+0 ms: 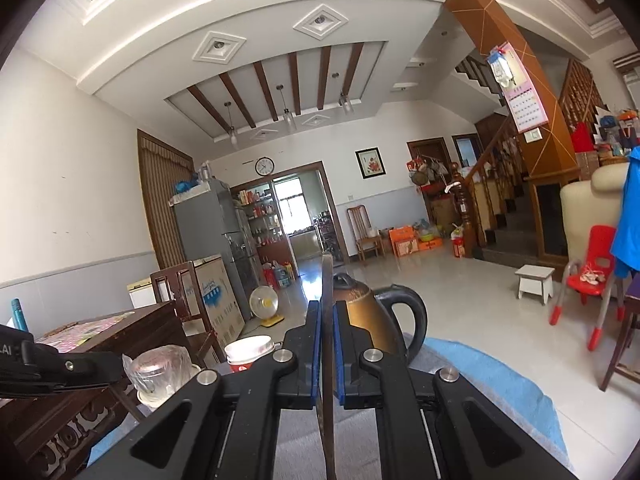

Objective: Organize utensils
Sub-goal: 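Lift both chopsticks over the grey cup and open both tools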

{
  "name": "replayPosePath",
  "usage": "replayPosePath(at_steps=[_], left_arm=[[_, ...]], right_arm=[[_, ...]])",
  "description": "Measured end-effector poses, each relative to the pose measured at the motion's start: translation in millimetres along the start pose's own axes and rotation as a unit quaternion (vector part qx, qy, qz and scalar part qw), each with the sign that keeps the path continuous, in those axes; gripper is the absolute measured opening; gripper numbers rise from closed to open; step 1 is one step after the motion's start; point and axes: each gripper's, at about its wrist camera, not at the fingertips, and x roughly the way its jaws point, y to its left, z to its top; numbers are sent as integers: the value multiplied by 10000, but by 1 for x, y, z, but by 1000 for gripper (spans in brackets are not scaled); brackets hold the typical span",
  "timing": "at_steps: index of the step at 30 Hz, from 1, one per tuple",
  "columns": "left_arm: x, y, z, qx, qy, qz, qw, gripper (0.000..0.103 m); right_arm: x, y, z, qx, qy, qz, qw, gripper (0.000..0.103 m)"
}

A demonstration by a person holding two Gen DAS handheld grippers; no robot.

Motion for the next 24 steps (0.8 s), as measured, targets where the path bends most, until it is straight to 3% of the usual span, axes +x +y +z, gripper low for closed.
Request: replayPosePath(at_steps=[11,24], left_arm=[[-7,-3,-7,108,62,4,9999,6],[-30,-7,-33,576,47,369,9976,7]], right_arm=[[-16,-13,-8,3,188,104,9998,6],[-46,-17,-26,-31,536,240,9983,7]])
